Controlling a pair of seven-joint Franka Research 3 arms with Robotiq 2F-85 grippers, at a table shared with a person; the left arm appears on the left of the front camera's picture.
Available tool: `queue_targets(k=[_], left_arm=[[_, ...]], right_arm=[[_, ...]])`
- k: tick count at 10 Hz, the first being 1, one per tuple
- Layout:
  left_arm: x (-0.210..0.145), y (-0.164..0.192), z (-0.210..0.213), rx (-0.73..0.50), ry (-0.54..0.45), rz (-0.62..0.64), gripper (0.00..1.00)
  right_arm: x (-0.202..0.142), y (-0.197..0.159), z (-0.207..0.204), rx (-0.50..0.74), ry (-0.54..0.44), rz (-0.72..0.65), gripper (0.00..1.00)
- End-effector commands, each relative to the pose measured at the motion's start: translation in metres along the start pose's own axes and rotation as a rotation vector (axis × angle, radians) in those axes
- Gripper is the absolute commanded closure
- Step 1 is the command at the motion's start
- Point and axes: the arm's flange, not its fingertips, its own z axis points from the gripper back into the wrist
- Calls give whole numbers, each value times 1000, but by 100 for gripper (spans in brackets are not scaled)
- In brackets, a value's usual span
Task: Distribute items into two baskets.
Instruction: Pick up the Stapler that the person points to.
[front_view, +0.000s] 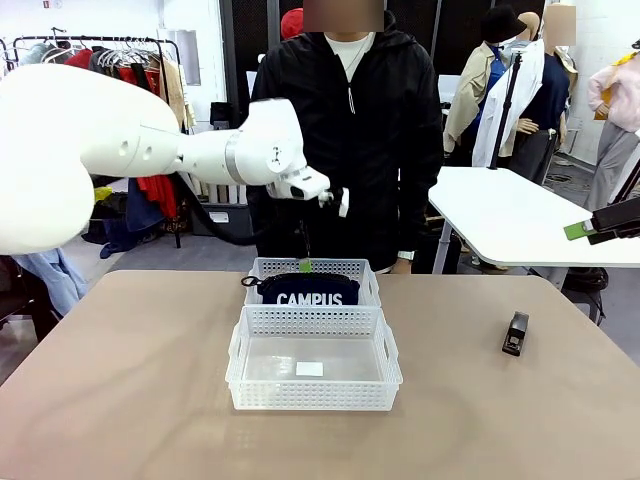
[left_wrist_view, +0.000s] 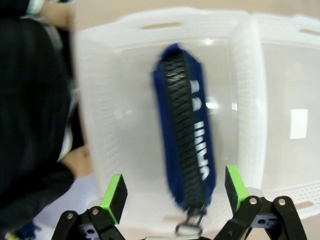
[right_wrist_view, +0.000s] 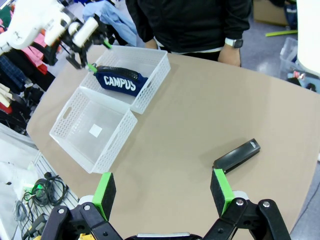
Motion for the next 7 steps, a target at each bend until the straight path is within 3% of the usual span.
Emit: queue_targets(k=[1,4,7], left_arm=[[-22,-14,71,190,80,132,0],[-76,-16,138,286,133,331,0],[-164,-19,193,346,117,572,0]], right_arm=[[2,-1,-1,20,-20,4,0],[2,-1,-1,20,-20,4,0],[2,-1,-1,20,-20,4,0]])
